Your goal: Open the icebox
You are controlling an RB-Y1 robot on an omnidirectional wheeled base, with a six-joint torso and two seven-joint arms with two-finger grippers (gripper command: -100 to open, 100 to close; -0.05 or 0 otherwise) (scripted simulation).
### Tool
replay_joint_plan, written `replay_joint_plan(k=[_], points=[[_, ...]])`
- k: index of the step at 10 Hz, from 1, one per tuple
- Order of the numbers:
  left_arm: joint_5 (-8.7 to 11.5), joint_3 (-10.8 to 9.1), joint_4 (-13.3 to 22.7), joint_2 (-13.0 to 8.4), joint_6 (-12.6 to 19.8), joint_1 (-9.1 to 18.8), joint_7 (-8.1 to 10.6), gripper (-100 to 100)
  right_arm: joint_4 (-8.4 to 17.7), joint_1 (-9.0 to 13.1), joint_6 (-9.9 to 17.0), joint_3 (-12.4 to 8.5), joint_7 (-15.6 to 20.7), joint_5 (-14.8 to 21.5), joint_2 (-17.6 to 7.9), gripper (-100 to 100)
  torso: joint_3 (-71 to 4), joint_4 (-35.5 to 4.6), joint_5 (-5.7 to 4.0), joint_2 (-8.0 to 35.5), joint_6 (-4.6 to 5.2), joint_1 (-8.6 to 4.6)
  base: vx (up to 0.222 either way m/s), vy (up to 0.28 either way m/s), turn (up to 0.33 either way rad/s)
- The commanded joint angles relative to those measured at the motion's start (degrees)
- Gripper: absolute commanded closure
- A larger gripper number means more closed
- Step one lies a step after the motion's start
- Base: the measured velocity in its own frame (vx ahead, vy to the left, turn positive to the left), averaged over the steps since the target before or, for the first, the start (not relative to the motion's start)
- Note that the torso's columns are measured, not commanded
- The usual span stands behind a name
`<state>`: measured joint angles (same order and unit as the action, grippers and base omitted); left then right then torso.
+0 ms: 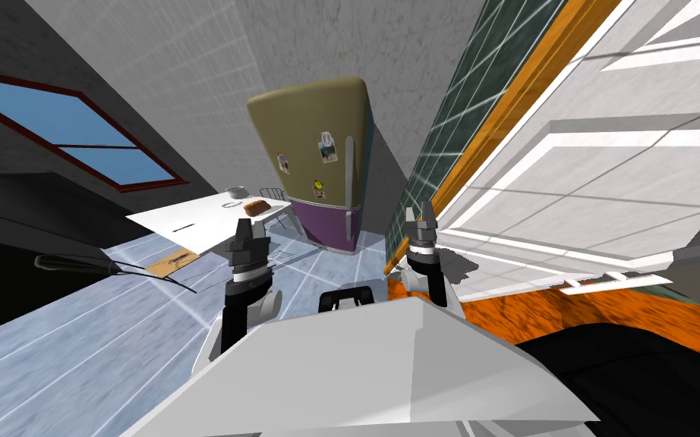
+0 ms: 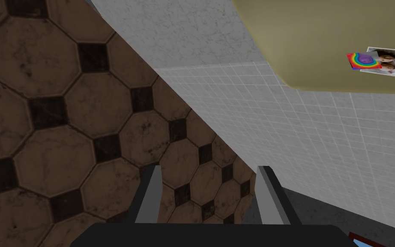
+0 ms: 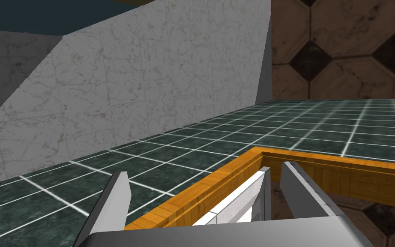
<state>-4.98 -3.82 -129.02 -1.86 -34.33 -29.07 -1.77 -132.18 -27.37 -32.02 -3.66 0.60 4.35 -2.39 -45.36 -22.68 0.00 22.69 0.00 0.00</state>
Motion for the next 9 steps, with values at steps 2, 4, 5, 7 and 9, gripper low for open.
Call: replay_joint_plan(k=[2,4,5,7,9], points=[[0.0,0.00,0.0,0.0,0.0,0.0,0.00,0,0.0,0.0,0.0,0.0,0.0,0.0,0.0,0,-16.9,-8.5,0.00,8.5,0.00,0.00,0.000,0.000,0.000],[-0.2,0.21,0.6,-2.3,0.7,0.4,0.01,-100,0.0,0.0,0.0,0.0,0.0,0.0,0.0,0,-33.8,-16.9,0.00,16.9,0.00,0.00,0.017,-0.010,-0.021],[-0.3,0.34,1.0,-3.1,1.2,0.6,0.02,-100,0.0,0.0,0.0,0.0,0.0,0.0,0.0,0,-37.8,-18.8,-0.01,18.8,0.01,-0.05,0.046,-0.040,-0.057],[-0.7,0.88,2.6,-4.8,3.1,1.5,0.04,-100,0.0,0.0,0.0,0.0,0.0,0.0,0.0,0,-39.2,-19.5,-0.03,19.4,0.01,-0.10,0.080,-0.056,-0.075],[-1.3,1.56,4.7,-5.6,5.5,2.7,0.07,-100,0.0,0.0,0.0,0.0,0.0,0.0,0.0,0,-39.3,-19.5,-0.02,19.4,0.01,-0.09,0.124,-0.084,-0.107]])
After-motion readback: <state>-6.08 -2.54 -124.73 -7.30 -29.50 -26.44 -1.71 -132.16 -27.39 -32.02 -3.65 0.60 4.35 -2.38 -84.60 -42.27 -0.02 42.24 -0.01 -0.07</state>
